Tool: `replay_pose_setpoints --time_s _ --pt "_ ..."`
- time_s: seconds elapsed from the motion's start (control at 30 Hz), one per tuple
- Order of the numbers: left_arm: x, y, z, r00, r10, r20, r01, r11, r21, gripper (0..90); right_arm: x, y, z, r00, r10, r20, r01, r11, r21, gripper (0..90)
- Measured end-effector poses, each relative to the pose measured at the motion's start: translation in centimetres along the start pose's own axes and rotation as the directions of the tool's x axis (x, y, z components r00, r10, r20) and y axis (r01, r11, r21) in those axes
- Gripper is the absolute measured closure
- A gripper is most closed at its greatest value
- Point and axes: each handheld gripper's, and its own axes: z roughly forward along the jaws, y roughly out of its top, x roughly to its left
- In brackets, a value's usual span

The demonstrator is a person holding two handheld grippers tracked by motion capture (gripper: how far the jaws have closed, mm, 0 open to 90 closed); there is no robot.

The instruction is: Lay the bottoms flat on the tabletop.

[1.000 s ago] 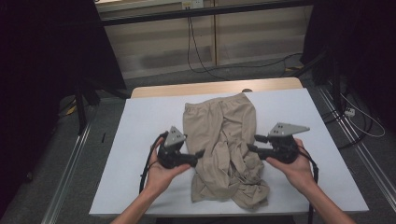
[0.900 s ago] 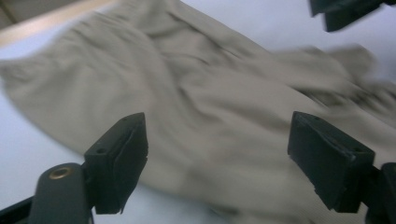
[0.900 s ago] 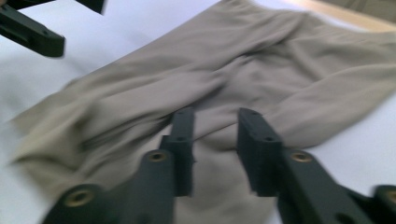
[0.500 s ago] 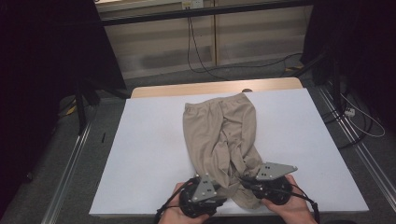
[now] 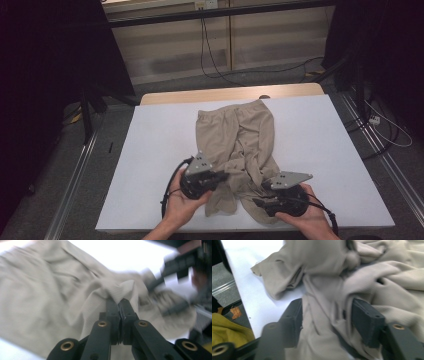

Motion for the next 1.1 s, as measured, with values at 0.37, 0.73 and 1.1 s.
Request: replay_pose_setpoints --time_s 0.37,0.73,1.1 --pt "8.1 1.2 0.6 0.9809 -0.120 -0.153 0.109 0.9908 -0.081 88.0 -0.1 1.0 3.2 0.9921 -0.076 0.099 0.064 0.991 0.121 69.7" --pt "11.6 0.4 3.3 0.9451 -0.181 -0.272 0.175 0.9835 -0.045 87.8 -4.5 -0.5 -1.4 0.9766 -0.003 0.215 -0.020 0.994 0.107 84.0" --pt "9.5 0.0 2.7 0.9427 -0.141 -0.302 0.154 0.9880 0.016 38.6 -3.4 0.3 -2.9 0.9913 0.049 0.123 -0.043 0.998 -0.048 52.8"
